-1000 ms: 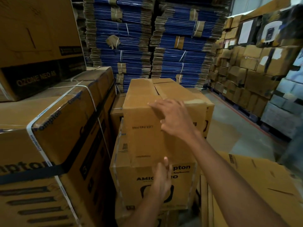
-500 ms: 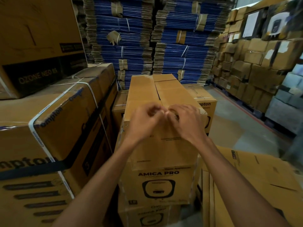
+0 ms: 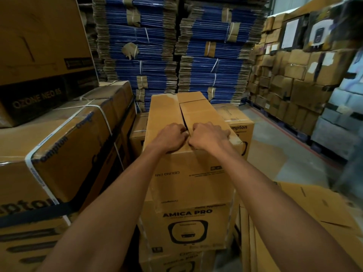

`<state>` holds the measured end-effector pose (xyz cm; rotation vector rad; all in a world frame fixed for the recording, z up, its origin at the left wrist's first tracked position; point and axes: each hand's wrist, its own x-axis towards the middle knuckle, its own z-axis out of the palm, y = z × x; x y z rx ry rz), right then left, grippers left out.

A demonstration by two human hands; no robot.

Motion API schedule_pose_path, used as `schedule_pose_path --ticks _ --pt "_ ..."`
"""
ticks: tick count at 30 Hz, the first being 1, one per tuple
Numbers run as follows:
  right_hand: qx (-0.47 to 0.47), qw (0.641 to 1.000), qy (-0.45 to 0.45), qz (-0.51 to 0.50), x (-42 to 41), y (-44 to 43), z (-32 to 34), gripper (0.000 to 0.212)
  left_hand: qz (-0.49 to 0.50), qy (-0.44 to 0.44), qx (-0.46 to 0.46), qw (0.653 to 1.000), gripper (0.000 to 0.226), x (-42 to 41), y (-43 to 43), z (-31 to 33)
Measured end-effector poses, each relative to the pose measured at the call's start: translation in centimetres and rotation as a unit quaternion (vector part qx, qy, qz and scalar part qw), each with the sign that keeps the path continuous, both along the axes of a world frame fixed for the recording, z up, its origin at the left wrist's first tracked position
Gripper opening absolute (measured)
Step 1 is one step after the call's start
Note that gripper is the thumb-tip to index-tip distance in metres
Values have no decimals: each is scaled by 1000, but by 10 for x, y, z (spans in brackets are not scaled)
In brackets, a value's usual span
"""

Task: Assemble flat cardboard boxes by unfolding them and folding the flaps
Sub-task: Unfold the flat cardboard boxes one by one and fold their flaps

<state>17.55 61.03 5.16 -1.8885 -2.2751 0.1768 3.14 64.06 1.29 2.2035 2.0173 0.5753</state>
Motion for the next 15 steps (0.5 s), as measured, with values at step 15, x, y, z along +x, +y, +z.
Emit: schedule_pose_path --ticks 15 --pt "214 961 -100 143 19 5 38 14 -80 74 -77 991 85 6 -5 10"
